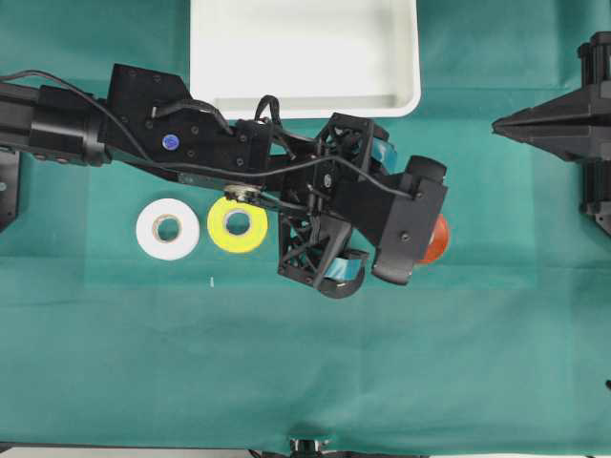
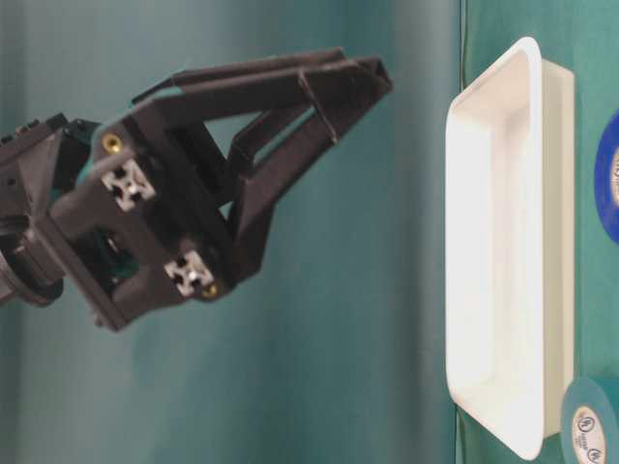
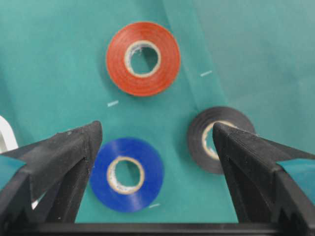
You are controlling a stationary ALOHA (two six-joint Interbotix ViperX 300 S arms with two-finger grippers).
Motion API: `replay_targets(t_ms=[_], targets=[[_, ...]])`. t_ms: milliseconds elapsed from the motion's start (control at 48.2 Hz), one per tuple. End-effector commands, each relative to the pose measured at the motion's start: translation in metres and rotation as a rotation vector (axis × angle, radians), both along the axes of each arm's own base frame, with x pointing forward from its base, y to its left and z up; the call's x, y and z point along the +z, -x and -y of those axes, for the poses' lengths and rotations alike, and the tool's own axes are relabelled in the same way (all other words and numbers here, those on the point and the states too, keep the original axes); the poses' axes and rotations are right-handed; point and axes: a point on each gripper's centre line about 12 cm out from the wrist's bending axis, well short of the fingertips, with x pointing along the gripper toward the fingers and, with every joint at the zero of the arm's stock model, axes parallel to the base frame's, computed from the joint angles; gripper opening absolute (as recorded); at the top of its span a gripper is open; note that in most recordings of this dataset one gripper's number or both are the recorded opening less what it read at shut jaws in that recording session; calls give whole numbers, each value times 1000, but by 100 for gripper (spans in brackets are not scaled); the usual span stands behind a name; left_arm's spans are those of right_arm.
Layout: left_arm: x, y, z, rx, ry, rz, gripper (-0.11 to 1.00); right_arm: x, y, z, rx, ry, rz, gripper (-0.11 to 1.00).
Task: Pick up the tape from a random location and place it into the white case.
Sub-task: 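Lower the open left gripper down over the black tape roll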
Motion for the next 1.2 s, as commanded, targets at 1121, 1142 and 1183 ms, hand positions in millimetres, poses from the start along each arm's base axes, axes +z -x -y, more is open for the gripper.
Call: replay_targets(t_ms=[1121,1142,1183], targets=[[-18,0,13,-284,-187,34,98,9,-3,0,-2,-3,11,0],[-19,0,13,-285,-189,31,98,9,-3,0,-2,-3,9,0],[-21,0,13,-285,-187,29,98,9,-3,0,0,-3,12,0]])
